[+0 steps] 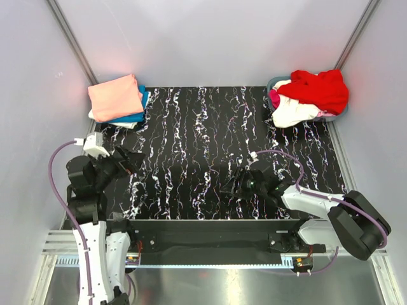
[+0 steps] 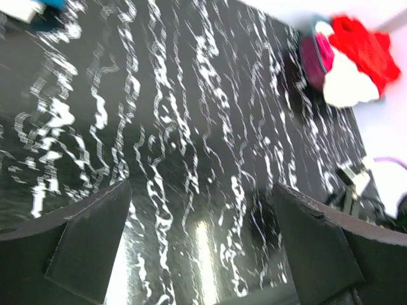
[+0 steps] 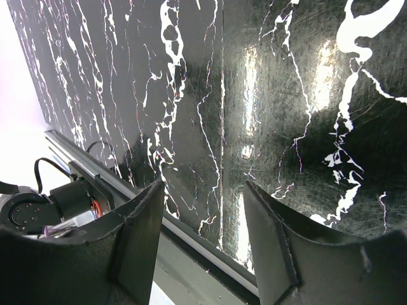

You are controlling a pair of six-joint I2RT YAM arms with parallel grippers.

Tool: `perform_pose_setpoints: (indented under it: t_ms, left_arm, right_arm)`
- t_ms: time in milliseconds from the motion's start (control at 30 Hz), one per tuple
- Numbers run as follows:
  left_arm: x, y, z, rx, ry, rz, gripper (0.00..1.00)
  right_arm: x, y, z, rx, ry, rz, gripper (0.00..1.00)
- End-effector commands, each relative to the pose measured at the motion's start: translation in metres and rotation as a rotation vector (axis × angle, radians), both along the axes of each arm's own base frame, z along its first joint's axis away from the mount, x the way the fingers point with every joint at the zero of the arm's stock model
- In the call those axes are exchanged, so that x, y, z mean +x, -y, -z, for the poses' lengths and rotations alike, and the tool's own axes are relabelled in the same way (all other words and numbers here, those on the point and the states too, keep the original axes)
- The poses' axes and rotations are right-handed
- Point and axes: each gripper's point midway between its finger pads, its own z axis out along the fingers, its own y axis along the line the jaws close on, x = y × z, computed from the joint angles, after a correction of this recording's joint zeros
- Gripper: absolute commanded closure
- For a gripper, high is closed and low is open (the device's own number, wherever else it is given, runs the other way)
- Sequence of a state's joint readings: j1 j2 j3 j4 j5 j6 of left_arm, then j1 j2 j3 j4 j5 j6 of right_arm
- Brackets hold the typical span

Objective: Fold and stack the t-shirts
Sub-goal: Grab the tshirt from the pile

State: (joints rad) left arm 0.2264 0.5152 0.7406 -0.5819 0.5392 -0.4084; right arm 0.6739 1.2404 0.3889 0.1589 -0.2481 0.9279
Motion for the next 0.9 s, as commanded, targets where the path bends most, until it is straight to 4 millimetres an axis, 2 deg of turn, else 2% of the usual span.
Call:
perform_pose_setpoints:
  t_ms: [0,100,167,200,233,267,300,333,367,400,433,467,500,533,567,600,633,667,700,733,767,800,833,867]
  left_arm:
    - [0.01,-0.019,-0.003,0.036,-0.016,-0.105,0.01]
    - [0.015,-0.031,0.008,0.04,-0.068,-0.173,0.01]
    - [0.016,-0.032,0.011,0.037,-0.086,-0.18,0.01]
    - [0.016,-0.035,0.013,0.042,-0.096,-0.198,0.01]
    - [0.015,-0.036,0.012,0.047,-0.091,-0.207,0.01]
    - [0.014,-0.038,0.012,0.049,-0.094,-0.219,0.01]
    - [0.013,-0.039,0.012,0.054,-0.093,-0.227,0.01]
    - [0.011,-0.034,0.002,0.067,-0.06,-0.185,0.01]
    - [0.011,-0.035,-0.005,0.091,-0.037,-0.178,0.01]
    - [0.009,-0.033,-0.009,0.105,-0.034,-0.16,0.01]
    - [0.008,-0.036,-0.015,0.128,-0.022,-0.168,0.01]
    - [0.008,-0.041,-0.016,0.155,-0.018,-0.185,0.01]
    - [0.01,-0.05,-0.01,0.174,-0.025,-0.235,0.01]
    - [0.01,-0.053,-0.008,0.173,-0.015,-0.257,0.01]
    - [0.011,-0.053,-0.006,0.168,-0.024,-0.261,0.01]
    - [0.011,-0.052,-0.008,0.168,-0.023,-0.255,0.01]
    - [0.011,-0.053,-0.006,0.167,-0.027,-0.261,0.01]
    - [0.012,-0.055,-0.004,0.166,-0.038,-0.272,0.01]
    - [0.011,-0.058,-0.004,0.173,-0.048,-0.288,0.01]
    - [0.011,-0.058,-0.003,0.174,-0.05,-0.29,0.01]
    - [0.011,-0.058,-0.004,0.173,-0.046,-0.288,0.01]
    - [0.011,-0.057,-0.004,0.173,-0.044,-0.283,0.01]
    - [0.01,-0.056,-0.005,0.174,-0.039,-0.279,0.01]
    - [0.009,-0.056,-0.006,0.174,-0.034,-0.279,0.01]
  right_arm:
    - [0.012,-0.006,-0.015,0.019,0.042,0.002,0.4]
    - [0.013,-0.006,-0.021,0.021,0.057,0.007,0.41]
    - [0.015,-0.008,-0.034,0.034,0.091,-0.014,0.41]
    - [0.017,-0.011,-0.044,0.046,0.113,-0.028,0.4]
    - [0.024,-0.013,-0.062,0.034,0.163,-0.038,0.4]
    - [0.031,-0.012,-0.086,0.04,0.22,-0.02,0.37]
    - [0.038,-0.007,-0.101,0.009,0.259,-0.005,0.32]
    - [0.059,0.01,-0.139,-0.067,0.349,0.059,0.14]
    - [0.075,0.027,-0.156,-0.114,0.377,0.118,0.03]
    - [0.091,0.049,-0.172,-0.146,0.387,0.185,0.0]
    - [0.104,0.069,-0.203,-0.124,0.393,0.218,0.0]
    - [0.134,0.121,-0.21,-0.148,0.367,0.363,0.0]
    - [0.146,0.147,-0.219,-0.165,0.358,0.429,0.0]
    - [0.154,0.175,-0.242,-0.224,0.373,0.493,0.0]
    - [0.166,0.198,-0.233,-0.294,0.325,0.552,0.0]
    - [0.174,0.236,-0.233,-0.356,0.292,0.652,0.0]
    - [0.18,0.255,-0.245,-0.375,0.283,0.704,0.0]
    - [0.195,0.268,-0.231,-0.376,0.228,0.724,0.0]
    - [0.203,0.289,-0.229,-0.372,0.205,0.77,0.0]
    - [0.213,0.3,-0.237,-0.357,0.204,0.812,0.0]
    - [0.229,0.307,-0.218,-0.344,0.152,0.813,0.02]
    - [0.238,0.318,-0.215,-0.321,0.138,0.829,0.04]
    - [0.259,0.322,-0.208,-0.284,0.117,0.834,0.08]
    - [0.269,0.324,-0.207,-0.268,0.113,0.834,0.09]
